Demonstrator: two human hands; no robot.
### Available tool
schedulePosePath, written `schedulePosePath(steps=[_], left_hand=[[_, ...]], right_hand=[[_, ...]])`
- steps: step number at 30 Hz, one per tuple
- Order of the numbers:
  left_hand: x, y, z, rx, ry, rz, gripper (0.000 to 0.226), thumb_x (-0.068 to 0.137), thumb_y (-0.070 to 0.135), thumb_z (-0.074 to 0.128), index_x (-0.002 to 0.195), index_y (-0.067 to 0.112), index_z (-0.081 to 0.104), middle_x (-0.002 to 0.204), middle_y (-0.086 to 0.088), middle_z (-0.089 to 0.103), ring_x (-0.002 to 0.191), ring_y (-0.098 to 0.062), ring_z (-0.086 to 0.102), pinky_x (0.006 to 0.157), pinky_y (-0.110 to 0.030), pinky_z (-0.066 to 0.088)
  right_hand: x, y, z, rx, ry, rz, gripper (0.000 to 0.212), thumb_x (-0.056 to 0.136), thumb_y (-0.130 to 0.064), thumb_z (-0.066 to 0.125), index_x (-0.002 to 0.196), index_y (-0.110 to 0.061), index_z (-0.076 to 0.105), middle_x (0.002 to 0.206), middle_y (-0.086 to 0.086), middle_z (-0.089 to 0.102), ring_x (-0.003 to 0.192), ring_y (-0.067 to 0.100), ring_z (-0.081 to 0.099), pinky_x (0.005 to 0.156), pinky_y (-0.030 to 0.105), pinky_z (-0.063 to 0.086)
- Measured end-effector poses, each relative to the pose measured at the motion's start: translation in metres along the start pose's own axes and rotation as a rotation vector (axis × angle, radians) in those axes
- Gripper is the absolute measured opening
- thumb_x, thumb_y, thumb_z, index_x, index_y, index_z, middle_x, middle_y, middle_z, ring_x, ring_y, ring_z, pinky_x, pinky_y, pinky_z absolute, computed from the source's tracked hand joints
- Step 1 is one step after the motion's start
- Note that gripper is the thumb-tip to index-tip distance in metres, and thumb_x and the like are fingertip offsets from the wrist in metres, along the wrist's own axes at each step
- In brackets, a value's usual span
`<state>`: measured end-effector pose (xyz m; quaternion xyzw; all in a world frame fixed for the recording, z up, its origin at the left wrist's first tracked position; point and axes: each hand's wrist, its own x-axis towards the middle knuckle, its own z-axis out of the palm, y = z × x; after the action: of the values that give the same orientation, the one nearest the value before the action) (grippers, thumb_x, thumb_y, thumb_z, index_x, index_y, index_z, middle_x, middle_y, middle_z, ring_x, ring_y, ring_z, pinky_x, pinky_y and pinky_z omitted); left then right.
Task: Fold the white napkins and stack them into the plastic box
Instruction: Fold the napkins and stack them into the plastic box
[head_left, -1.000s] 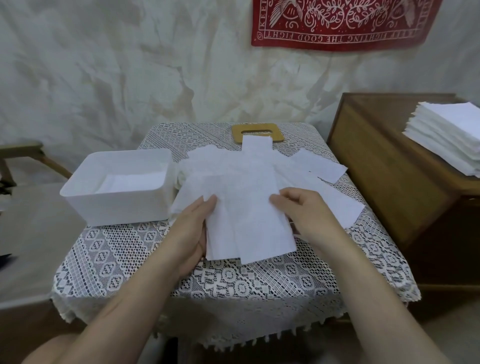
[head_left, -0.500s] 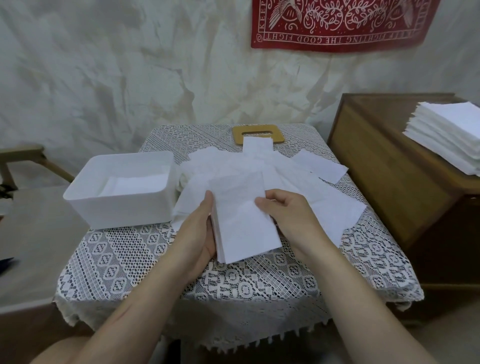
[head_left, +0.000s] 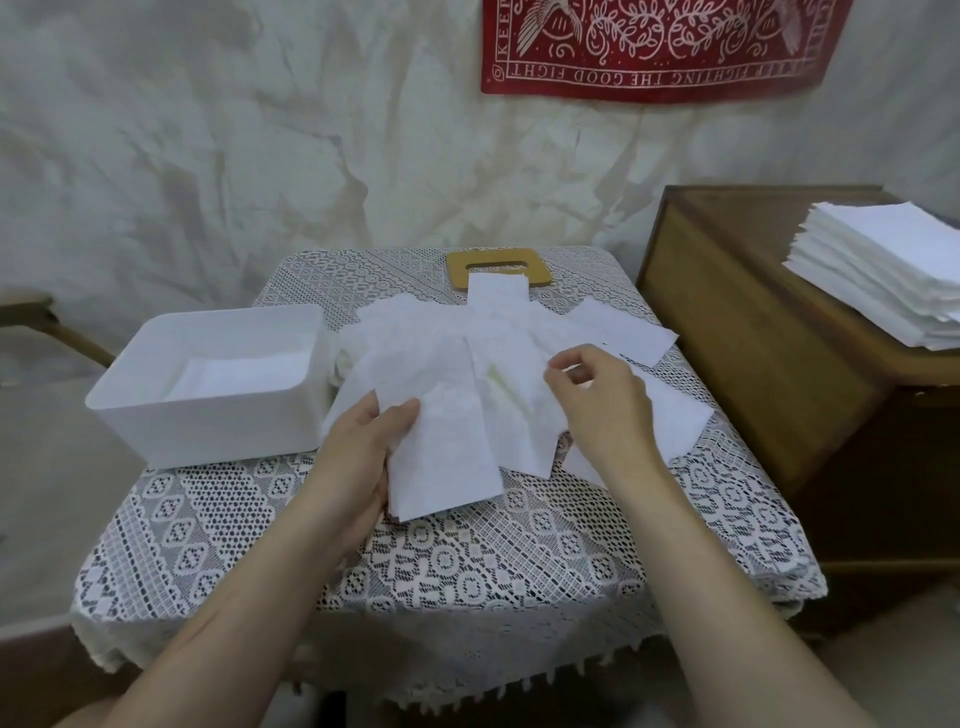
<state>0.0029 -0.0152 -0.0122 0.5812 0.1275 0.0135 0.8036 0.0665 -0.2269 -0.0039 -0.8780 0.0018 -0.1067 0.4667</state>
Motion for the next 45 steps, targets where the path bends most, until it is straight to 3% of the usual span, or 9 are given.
schedulePosePath(steps=[6,12,17,20,26,30,34,37,45], left_hand=[[0.003,0.000,-0.002,-0.016,-0.013,-0.045,0.022,0.105,0.013,0.054,0.124,0.011,0.064,0.113,-0.005,0.079,0.101,-0.021,0.076,0.076,-0.037,0.063],[0.000,0.004,-0.006,-0.030,-0.023,-0.035,0.023,0.106,0.012,0.052,0.124,0.013,0.065,0.111,-0.004,0.079,0.097,-0.019,0.077,0.072,-0.035,0.065],[-0.003,0.005,-0.011,-0.047,-0.011,-0.027,0.026,0.105,0.012,0.052,0.128,0.014,0.064,0.113,-0.003,0.079,0.098,-0.018,0.077,0.068,-0.031,0.064],[-0.004,0.008,-0.014,-0.063,-0.009,-0.020,0.028,0.105,0.012,0.052,0.131,0.014,0.062,0.113,-0.002,0.079,0.097,-0.017,0.077,0.068,-0.031,0.064],[-0.008,0.008,-0.017,-0.039,-0.029,-0.018,0.031,0.106,0.013,0.051,0.136,0.016,0.059,0.118,-0.001,0.078,0.104,-0.019,0.076,0.077,-0.034,0.065],[-0.010,0.009,-0.018,-0.030,-0.043,-0.027,0.028,0.107,0.013,0.049,0.132,0.019,0.061,0.117,0.000,0.078,0.104,-0.018,0.076,0.078,-0.034,0.065],[-0.009,0.009,-0.018,-0.026,-0.035,-0.033,0.029,0.107,0.013,0.049,0.133,0.017,0.061,0.117,-0.001,0.078,0.101,-0.019,0.077,0.074,-0.033,0.065],[-0.008,0.008,-0.017,-0.027,-0.030,-0.041,0.030,0.107,0.012,0.050,0.134,0.015,0.060,0.116,-0.003,0.078,0.098,-0.019,0.077,0.069,-0.032,0.064],[-0.005,0.007,-0.019,-0.031,-0.011,-0.045,0.029,0.107,0.014,0.051,0.133,0.015,0.061,0.115,-0.003,0.079,0.098,-0.019,0.077,0.068,-0.032,0.064]], right_hand=[[0.017,0.010,0.015,-0.178,-0.082,-0.007,0.040,0.093,-0.055,0.063,0.119,-0.024,0.065,0.100,-0.007,0.066,0.095,0.017,0.062,0.077,0.031,0.041],[0.021,0.006,0.021,-0.087,-0.087,-0.029,0.009,0.097,-0.035,0.064,0.101,-0.028,0.067,0.084,-0.013,0.063,0.084,0.018,0.060,0.062,0.028,0.038],[0.009,-0.003,0.009,0.271,-0.183,-0.112,0.006,0.096,-0.031,0.068,0.090,-0.028,0.069,0.063,-0.012,0.060,0.059,0.007,0.048,0.059,0.027,0.035],[0.000,-0.006,0.002,0.409,-0.250,-0.100,0.006,0.095,-0.024,0.071,0.089,-0.027,0.070,0.076,0.013,0.069,0.067,0.013,0.054,0.065,0.031,0.039],[-0.004,0.017,0.003,0.288,-0.267,0.144,0.012,0.079,-0.037,0.070,0.090,-0.032,0.074,0.082,0.002,0.073,0.076,0.030,0.071,0.067,0.045,0.062],[-0.003,0.020,0.000,0.233,-0.205,0.149,0.018,0.091,-0.020,0.063,0.090,-0.035,0.072,0.093,0.007,0.073,0.083,0.030,0.072,0.060,0.040,0.063],[-0.005,0.013,0.004,0.165,-0.214,0.076,0.004,0.082,-0.039,0.066,0.085,-0.040,0.068,0.087,-0.004,0.074,0.073,0.026,0.073,0.075,0.051,0.062],[-0.003,0.007,0.011,0.171,-0.223,0.059,0.022,0.078,-0.052,0.073,0.080,-0.031,0.067,0.080,-0.005,0.073,0.069,0.025,0.072,0.077,0.049,0.061],[-0.001,-0.004,0.009,0.170,-0.242,-0.073,0.035,0.090,-0.036,0.064,0.078,-0.003,0.058,0.066,0.014,0.056,0.061,0.030,0.051,0.060,0.036,0.046]])
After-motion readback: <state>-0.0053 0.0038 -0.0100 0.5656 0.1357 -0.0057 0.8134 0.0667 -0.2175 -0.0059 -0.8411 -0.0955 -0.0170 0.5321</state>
